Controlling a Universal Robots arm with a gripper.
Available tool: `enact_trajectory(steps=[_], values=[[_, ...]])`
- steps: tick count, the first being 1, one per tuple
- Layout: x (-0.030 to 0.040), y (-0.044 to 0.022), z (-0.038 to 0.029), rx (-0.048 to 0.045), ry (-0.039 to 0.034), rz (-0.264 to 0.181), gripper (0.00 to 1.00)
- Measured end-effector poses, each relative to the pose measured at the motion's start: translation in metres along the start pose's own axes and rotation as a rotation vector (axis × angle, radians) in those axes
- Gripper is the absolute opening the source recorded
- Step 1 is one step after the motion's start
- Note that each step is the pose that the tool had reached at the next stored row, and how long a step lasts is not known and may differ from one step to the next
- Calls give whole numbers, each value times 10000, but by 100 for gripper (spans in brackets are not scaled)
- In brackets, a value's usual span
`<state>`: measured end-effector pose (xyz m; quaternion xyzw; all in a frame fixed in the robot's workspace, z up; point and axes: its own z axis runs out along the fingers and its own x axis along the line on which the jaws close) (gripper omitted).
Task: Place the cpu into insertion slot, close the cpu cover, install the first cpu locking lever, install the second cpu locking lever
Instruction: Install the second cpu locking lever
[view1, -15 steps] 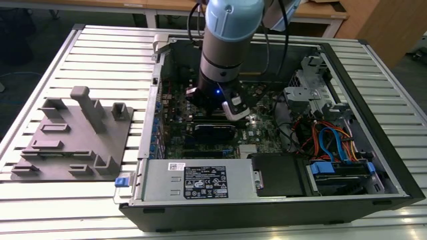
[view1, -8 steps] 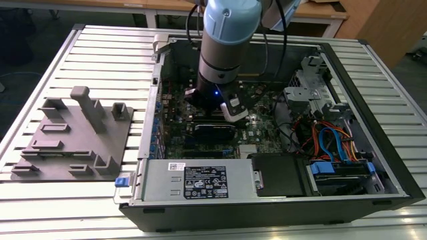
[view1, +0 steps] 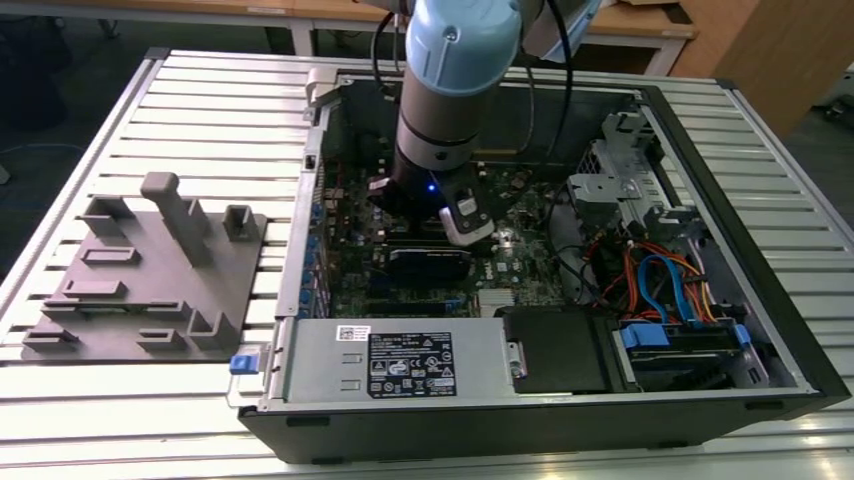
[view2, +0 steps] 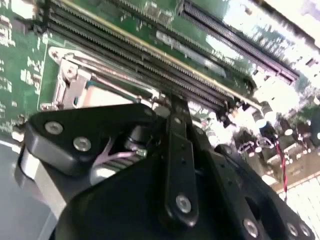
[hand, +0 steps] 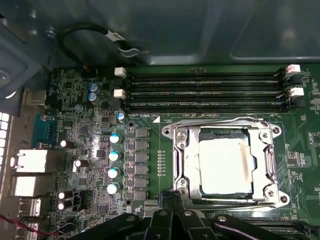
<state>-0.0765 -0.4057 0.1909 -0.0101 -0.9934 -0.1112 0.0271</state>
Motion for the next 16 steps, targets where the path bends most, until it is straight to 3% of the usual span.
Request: enact_trajectory(steps=[11, 16], values=[[31, 29, -130, -218, 6, -13, 10], [32, 31, -140, -242, 6, -12, 10]])
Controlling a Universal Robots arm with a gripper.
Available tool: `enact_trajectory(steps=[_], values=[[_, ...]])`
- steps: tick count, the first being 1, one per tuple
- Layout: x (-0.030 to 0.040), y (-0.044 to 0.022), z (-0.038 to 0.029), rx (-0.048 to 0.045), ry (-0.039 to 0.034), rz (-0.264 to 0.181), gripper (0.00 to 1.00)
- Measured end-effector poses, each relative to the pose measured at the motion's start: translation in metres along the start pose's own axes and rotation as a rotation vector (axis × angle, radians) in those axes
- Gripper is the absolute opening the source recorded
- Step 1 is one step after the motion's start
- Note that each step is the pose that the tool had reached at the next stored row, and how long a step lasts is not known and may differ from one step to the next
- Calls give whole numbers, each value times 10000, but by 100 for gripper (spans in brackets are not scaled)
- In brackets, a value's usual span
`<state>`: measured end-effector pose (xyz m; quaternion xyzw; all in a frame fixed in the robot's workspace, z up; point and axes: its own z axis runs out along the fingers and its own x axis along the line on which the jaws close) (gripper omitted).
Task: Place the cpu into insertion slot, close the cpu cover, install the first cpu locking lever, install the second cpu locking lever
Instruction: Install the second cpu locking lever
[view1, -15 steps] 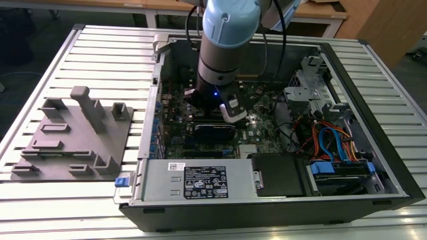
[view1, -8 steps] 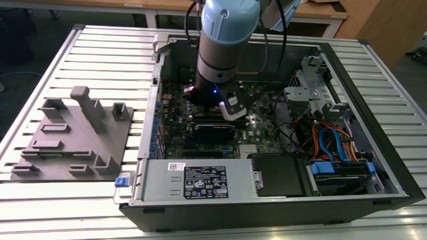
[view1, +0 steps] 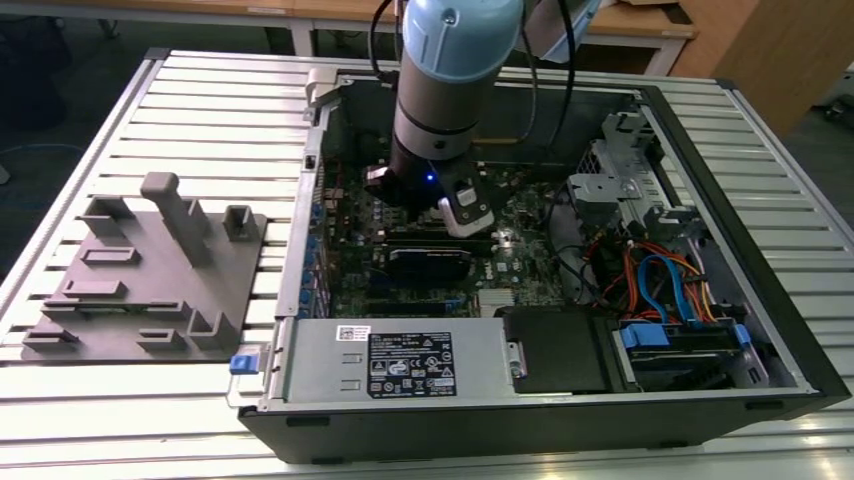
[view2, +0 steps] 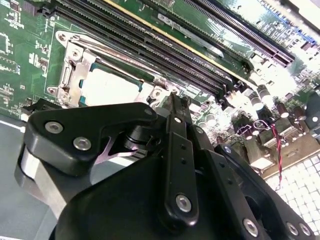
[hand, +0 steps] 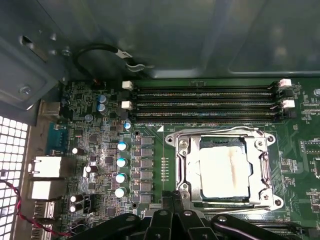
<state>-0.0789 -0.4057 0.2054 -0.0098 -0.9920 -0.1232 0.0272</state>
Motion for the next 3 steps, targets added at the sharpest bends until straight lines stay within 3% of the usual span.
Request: enact_trajectory(steps=[3], values=[[0, 0, 0, -2, 0, 0, 10]])
